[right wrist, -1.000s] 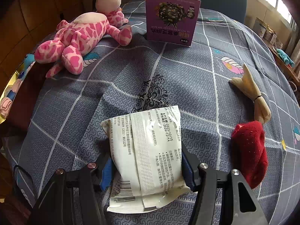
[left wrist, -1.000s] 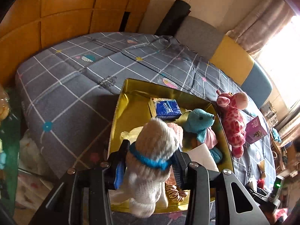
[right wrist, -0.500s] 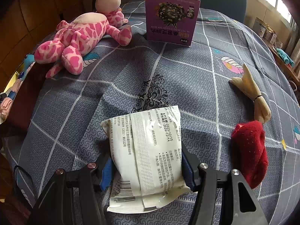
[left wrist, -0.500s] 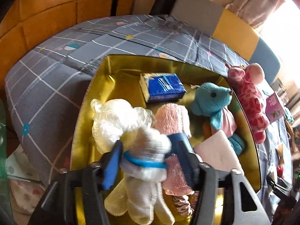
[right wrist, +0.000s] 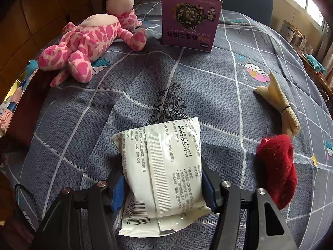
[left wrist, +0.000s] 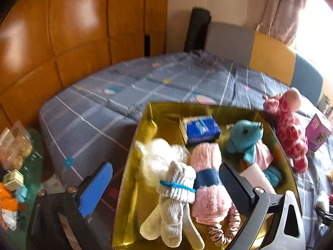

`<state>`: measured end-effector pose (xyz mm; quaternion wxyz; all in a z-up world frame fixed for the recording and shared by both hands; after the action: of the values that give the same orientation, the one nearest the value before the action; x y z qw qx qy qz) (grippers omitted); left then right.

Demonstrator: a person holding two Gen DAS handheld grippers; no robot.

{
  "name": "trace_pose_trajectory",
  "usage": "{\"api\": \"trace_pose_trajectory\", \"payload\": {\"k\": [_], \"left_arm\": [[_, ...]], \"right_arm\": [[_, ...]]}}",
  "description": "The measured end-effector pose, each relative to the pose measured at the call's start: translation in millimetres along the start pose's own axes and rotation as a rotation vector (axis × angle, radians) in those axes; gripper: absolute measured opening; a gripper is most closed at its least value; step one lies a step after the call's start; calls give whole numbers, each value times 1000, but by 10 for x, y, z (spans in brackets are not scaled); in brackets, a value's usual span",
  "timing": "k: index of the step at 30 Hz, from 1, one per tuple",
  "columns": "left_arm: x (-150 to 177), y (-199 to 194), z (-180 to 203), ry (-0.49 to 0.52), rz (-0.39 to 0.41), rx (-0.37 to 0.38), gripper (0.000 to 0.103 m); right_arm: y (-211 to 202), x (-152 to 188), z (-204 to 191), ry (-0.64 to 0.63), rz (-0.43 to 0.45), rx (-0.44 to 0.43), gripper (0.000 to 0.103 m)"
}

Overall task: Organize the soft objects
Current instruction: 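Carry the grey glove into the gold tray and open the left gripper, then carry the white packet into the gold tray and open the right gripper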

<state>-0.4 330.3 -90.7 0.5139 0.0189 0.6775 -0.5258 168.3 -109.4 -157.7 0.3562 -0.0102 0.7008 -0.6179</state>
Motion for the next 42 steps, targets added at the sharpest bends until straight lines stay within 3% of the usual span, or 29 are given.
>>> {"api": "trace_pose_trajectory", "payload": {"k": [6, 14, 19, 23, 25, 28, 32, 35, 38, 42], "left_arm": [[-118, -251, -22, -9, 97, -45, 103], [-170, -507, 116, -14, 139, 20, 103], [-132, -626, 298, 21, 153, 113, 103], [-60, -792, 581, 137, 169, 236, 103], [-40, -926, 718, 187, 217, 249, 103], [32, -1049, 945, 278, 223, 296, 103], [145, -1169, 1224, 355, 202, 354, 103], [230, -1169, 1321, 336, 148, 406, 103], [279, -1144, 1321, 323, 131, 387, 103], [280, -1032, 1178, 285, 110, 304, 103]], "right_arm": [[-4, 3, -4, -2, 2, 5, 61], [-10, 9, -7, -5, 6, 9, 61], [-9, 9, -1, -2, 4, 11, 61], [-7, 8, -2, -2, 6, 18, 61], [-6, 8, 3, 2, 6, 17, 61], [-7, 11, 2, 4, 5, 25, 61], [-8, 13, 9, 24, -9, 38, 60], [-14, 20, 10, 43, -10, 53, 60], [-14, 14, 9, 59, -24, 64, 60], [-45, -6, -31, 83, -47, 64, 59]]}}
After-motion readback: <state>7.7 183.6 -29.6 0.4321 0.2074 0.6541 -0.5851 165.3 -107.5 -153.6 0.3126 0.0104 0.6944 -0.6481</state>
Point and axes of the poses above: each gripper's, at about its wrist camera, not at the fingertips, and y roughly the way its jaws point, z to its right, x to its underside, the point moved 8 cm from there along y, roughly the way its jaws point, and after that the axes turned 3 degrees about -y, right-handed, at the moved point
